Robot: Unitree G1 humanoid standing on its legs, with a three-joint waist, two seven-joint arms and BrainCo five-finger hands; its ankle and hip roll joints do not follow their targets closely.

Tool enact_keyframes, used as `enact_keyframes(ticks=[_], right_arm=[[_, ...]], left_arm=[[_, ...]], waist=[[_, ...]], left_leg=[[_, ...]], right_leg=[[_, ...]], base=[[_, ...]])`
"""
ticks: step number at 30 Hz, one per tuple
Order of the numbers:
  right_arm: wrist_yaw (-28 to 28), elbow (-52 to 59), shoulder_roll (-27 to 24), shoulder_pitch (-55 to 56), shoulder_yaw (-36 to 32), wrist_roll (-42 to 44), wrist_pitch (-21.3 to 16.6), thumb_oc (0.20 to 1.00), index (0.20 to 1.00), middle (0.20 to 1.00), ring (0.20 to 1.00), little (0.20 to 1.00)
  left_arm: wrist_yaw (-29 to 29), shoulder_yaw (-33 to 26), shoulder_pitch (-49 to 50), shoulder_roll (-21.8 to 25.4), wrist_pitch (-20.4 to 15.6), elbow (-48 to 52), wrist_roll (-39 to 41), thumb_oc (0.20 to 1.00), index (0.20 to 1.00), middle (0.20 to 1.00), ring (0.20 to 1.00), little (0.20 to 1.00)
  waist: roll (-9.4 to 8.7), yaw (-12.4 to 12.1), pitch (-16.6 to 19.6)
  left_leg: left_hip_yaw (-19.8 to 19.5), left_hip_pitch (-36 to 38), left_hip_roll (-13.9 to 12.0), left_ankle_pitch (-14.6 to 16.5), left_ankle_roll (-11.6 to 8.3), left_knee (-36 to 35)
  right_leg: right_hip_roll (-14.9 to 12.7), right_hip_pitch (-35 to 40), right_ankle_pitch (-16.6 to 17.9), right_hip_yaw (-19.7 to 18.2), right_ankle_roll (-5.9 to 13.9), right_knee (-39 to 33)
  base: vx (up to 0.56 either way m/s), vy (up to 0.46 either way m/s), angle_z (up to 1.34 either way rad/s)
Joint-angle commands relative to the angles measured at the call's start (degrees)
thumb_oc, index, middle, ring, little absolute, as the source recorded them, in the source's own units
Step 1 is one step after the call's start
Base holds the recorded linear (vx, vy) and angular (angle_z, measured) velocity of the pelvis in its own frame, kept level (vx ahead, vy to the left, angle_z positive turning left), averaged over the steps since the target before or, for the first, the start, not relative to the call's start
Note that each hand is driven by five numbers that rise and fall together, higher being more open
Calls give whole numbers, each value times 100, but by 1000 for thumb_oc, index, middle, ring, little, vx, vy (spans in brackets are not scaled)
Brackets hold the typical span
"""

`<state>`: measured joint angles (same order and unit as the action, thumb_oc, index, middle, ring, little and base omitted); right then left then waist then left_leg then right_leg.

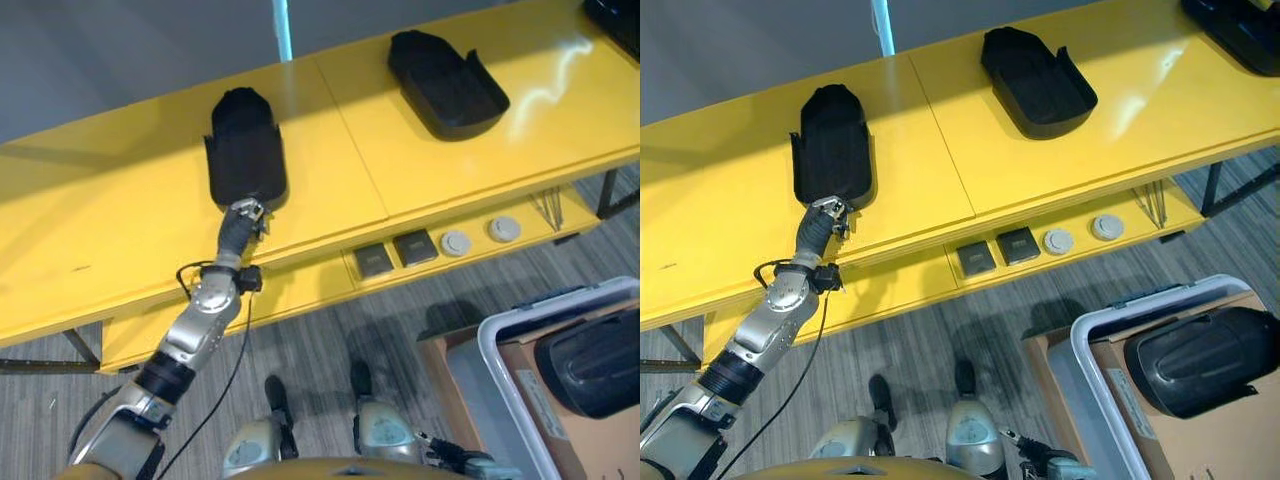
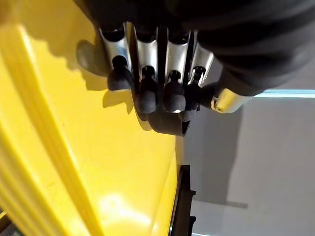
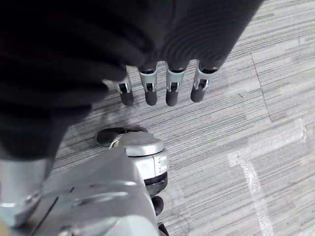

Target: Move parts from the plastic box to the shelf.

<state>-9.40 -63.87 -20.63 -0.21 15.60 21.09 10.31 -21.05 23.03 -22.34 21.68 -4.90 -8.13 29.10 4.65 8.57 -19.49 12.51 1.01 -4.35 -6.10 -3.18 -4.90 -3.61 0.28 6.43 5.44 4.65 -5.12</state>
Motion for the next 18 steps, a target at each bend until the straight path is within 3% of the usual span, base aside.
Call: enact_keyframes(ticks=[1,9,11,12,13,14,18], right_arm=[[-46,-105,233,6,373,95,102,1000,1000,1000,1000,1000],[-59,-154,255,26,313,86,-7,1000,1000,1000,1000,1000],[-64,-250,290,71,221,43,-69,1000,1000,1000,1000,1000],[-40,-287,321,79,176,64,-103,1000,1000,1000,1000,1000],[-24,-316,336,91,153,83,-115,1000,1000,1000,1000,1000],[-13,-365,359,98,107,64,-156,1000,1000,1000,1000,1000],[68,-442,407,1,64,80,-150,1000,1000,1000,1000,1000]], left_arm=[[-61,-59,-390,-5,-313,-260,-44,200,200,200,200,200],[73,-138,-367,45,-515,-84,-139,200,200,200,200,200],[14,-237,-62,88,-665,318,-418,200,200,200,200,200],[-22,-290,165,91,-844,498,-576,501,501,501,501,501],[-27,-332,336,106,-922,596,-706,934,934,934,934,934],[-130,-391,562,159,-1052,709,-993,1000,1000,1000,1000,1000],[-324,-474,1309,385,-1269,712,-1180,1000,1000,1000,1000,1000]], waist=[[-209,55,-71],[-231,16,19],[-230,-101,187],[-230,-187,280],[-233,-242,347],[-238,-321,443],[-307,-596,696]], left_leg=[[-51,28,194,590,113,-10],[-64,107,181,607,82,-10],[-73,185,187,625,71,-10],[-72,229,189,637,62,-10],[-73,261,191,652,60,-10],[-72,309,194,675,66,-10],[-82,487,183,723,83,-10]], right_leg=[[104,54,-509,-46,-62,48],[121,170,-548,2,-67,15],[94,302,-595,113,-61,12],[71,378,-613,184,-60,12],[54,433,-633,241,-60,12],[36,501,-648,314,-62,12],[-15,726,-673,537,-64,12]], base=[[-39,-12,-2],[-21,-4,0],[-50,0,0],[-45,1,2],[-79,5,9],[-72,5,18],[-115,3,23]])
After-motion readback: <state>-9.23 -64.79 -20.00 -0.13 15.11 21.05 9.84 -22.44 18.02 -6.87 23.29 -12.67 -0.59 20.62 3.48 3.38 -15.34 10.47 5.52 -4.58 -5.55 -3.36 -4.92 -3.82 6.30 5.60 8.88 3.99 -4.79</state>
